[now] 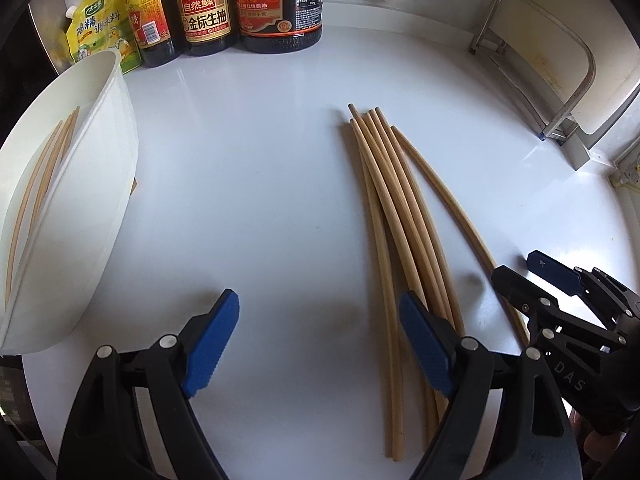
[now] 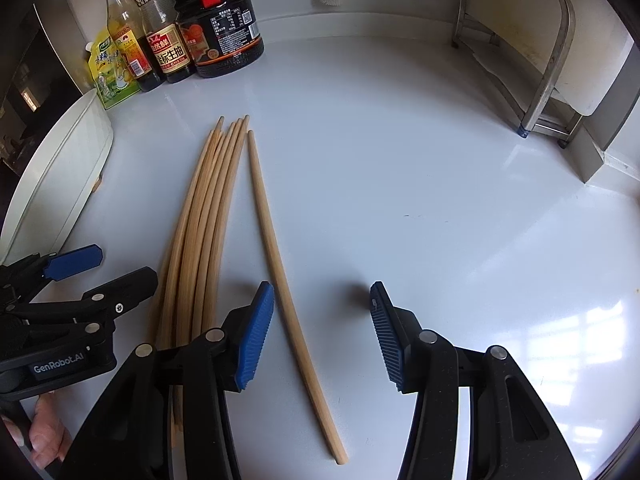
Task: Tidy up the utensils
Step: 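Close the left tool on one wooden chopstick while the right tool grasps another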
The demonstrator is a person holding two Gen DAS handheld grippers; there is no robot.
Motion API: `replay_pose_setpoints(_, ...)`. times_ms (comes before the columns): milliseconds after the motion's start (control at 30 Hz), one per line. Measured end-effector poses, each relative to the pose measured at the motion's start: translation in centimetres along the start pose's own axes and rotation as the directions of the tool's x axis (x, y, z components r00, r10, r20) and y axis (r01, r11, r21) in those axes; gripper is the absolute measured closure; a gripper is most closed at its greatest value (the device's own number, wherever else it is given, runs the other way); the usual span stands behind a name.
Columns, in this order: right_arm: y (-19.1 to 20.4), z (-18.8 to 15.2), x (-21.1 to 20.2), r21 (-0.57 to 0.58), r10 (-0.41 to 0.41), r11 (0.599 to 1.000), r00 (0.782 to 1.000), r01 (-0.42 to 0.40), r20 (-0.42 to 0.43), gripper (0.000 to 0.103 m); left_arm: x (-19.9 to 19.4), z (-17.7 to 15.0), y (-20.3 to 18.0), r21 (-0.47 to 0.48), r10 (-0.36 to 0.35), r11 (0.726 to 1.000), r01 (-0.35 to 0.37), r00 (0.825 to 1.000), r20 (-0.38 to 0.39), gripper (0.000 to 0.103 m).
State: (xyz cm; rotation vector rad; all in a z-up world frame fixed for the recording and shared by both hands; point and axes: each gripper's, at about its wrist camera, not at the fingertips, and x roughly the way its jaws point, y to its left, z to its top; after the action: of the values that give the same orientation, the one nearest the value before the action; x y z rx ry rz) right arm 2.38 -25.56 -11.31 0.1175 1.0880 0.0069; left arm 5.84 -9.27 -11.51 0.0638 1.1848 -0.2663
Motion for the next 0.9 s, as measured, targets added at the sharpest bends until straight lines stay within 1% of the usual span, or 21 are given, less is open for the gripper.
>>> replay_pose_setpoints(267,0.4,-0.1,-0.1,-0.03,-0.019,0.999,1.0,0.02,0.017,0.055,0.8,0.0,-0.5,0.02,0.026,0.999,-0.026,1.0,-0.002,0.022)
replay_pose_setpoints(367,0.8,-0.2,0.0,-0.056,-0.032,0.998,0.999,0.033,0.024,0.055,0.9,-0.1,-0.8,0.044,0.051,0.998,-0.052,0.999,0.016,0.021)
replay_pose_setpoints(467,1.5,-0.5,0.2,-0.097,-0.056,0.993,0.998,0.059,0.033,0.055,0.9,-0.2,-0.7,0.04,0.05,0.998,-0.05,0.998,0.024,0.021)
replay_pose_setpoints(533,1.8,-0.4,0.3,-0.111,-0.051,0.992,0.998,0.056,0.041,0.055,0.9,-0.3,-0.6,0.043,0.046,0.998,-0.047,0.998,0.03,0.022)
replay_pose_setpoints(600,1.9,-0.4,0.3,-0.117,-0.049,0.992,0.998,0.054,0.045,0.056,0.7,-0.4,-0.7,0.052,0.044,0.998,-0.046,0.998,0.042,0.028)
replay_pose_setpoints(667,2.1,-0.4,0.3,-0.125,-0.041,0.991,0.998,0.046,0.046,0.063,0.6,-0.3,-1.0,0.072,0.036,0.997,-0.039,0.998,0.045,0.042)
replay_pose_setpoints(700,2.3,-0.5,0.2,-0.133,-0.038,0.99,0.998,0.044,0.047,0.066,0.5,-0.3,-1.2,0.08,0.032,0.996,-0.036,0.998,0.045,0.047)
replay_pose_setpoints(767,2.7,-0.4,0.2,-0.148,-0.031,0.988,0.998,0.038,0.049,0.077,0.3,-0.4,-1.6,0.097,0.026,0.995,-0.03,0.999,0.046,0.064)
replay_pose_setpoints(800,2.9,-0.4,0.1,-0.152,-0.03,0.988,0.998,0.037,0.048,0.081,0.3,-0.5,-1.9,0.105,0.025,0.994,-0.029,0.999,0.046,0.069)
replay_pose_setpoints(833,3.0,-0.3,0.1,-0.154,-0.03,0.987,0.998,0.037,0.047,0.09,0.3,-0.6,-2.0,0.11,0.024,0.993,-0.029,0.999,0.046,0.076)
replay_pose_setpoints(867,3.1,-0.3,0.2,-0.156,-0.032,0.987,0.998,0.039,0.045,0.095,0.3,-0.6,-1.9,0.113,0.023,0.993,-0.028,0.999,0.044,0.084)
replay_pose_setpoints(900,3.1,-0.3,0.2,-0.156,-0.032,0.987,0.998,0.039,0.044,0.095,0.3,-0.7,-1.9,0.114,0.025,0.993,-0.029,0.999,0.042,0.088)
